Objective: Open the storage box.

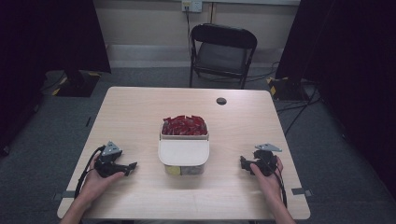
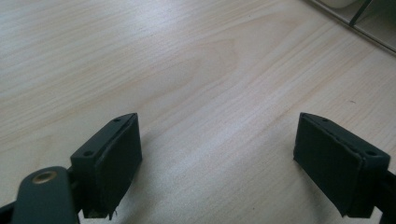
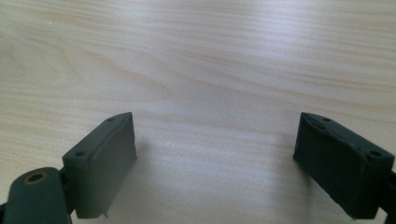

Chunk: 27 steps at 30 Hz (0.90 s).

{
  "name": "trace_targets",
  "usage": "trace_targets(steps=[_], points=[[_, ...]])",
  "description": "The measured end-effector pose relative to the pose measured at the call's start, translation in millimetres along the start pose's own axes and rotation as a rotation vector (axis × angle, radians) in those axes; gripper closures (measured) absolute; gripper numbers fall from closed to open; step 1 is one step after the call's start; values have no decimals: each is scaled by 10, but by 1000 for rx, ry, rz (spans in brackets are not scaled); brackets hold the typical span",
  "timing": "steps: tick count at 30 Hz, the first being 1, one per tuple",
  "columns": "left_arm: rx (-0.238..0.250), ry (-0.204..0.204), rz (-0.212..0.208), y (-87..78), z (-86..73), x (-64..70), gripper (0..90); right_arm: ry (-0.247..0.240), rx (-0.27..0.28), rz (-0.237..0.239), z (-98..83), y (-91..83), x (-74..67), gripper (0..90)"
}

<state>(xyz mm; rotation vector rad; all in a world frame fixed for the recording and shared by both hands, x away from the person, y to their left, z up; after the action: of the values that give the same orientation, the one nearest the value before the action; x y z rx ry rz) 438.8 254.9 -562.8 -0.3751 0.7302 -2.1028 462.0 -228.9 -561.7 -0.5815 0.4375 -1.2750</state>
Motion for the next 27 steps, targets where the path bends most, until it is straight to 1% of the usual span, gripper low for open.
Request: trace_targets(steps=[7,9,14,17,20,24,26,27], points=[[0,0,0,0,0,0,147,0,0,0,0,0,-1,120],[0,0,0,0,0,0,147,11,-1,-11,-3,-5,-5,122],[0,0,0,0,0,0,147,19,1,-17,-1,-8,-9,132],[0,0,0,0,0,0,147,18,0,-11,1,-12,-21,142],[0,0,0,0,0,0,147,7,-12,11,-2,-37,-57,147],[-3,3,0,-2,-1,-2,147,10,-7,18,19,-59,-66,146],[-3,3,0,-2,-2,-2,147,12,-14,36,24,-73,-75,147],[0,0,0,0,0,0,147,14,-15,35,26,-77,-75,146]])
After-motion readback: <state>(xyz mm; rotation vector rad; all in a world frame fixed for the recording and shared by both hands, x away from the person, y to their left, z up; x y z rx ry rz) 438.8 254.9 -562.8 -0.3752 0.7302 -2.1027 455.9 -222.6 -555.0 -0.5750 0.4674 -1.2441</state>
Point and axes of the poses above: each handheld gripper's, and its own axes: y roughly forward along the jaws, z roughly out of its top, x roughly to its right, the point moved 9 cm from there along y, roughly forward along the jaws, and after that the axes turned 4 degrees about x, right-handed, at the moved point
